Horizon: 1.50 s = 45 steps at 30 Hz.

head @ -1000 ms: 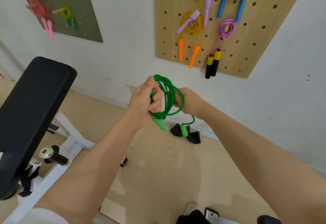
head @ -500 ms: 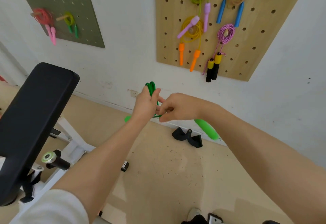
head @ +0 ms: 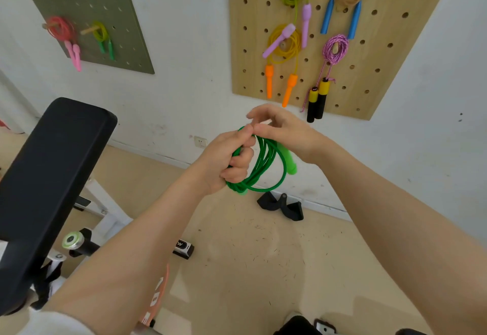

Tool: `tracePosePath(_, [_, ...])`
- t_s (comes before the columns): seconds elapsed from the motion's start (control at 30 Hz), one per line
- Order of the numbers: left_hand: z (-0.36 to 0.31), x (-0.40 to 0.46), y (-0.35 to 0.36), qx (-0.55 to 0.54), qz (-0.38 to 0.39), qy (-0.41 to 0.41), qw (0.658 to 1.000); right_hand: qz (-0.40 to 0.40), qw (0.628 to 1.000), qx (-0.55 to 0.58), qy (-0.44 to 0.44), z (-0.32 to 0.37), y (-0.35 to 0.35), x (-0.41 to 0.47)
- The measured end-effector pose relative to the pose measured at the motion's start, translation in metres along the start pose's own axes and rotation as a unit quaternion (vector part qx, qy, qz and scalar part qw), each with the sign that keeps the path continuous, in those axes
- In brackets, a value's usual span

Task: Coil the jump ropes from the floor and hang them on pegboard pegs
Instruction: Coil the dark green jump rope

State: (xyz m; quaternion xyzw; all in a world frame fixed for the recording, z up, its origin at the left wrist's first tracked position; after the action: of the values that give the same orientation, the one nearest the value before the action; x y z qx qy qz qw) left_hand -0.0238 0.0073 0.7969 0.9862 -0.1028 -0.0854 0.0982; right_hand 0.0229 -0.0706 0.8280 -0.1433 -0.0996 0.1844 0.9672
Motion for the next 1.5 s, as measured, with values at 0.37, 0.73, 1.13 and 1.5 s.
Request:
tracePosePath(0.37, [-0.006,0.055,-0.028,0.034,-0.191,0.058,0.979,-0.028,0.999,0.007,0.026,-0.024,-0.011,0.030])
tracePosePath(0.73, [-0.008,0.149,-0.037,-0.039,-0.220,0.031,0.974,-0.061,0.987,0.070,0.133,-0.087,-0.065,0.131])
tracePosePath(1.13, [-0.018,0.219,-0.108,0.329,-0.356,0.037,0.874,0.313,0.881,-0.327,0.140,-0.137,-0.109,0.209])
tracePosePath(1.5, [-0.038,0.284,-0.160,0.292,-0.313,0.034,0.903,-0.024,0.891,0.336,0.304,-0.118,-0.053,0.316])
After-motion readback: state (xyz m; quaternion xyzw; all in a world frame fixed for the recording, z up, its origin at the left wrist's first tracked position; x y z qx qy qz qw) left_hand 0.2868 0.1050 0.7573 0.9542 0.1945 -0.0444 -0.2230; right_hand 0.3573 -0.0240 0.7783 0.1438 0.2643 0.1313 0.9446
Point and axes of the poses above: each hand's wrist, its own x-axis towards the middle knuckle, its own y-axis out of the palm, z = x × y, the point moved 9 cm from there along x, towards the middle knuckle, and after that the axes turned 9 degrees about -z, right-handed, at the moved point
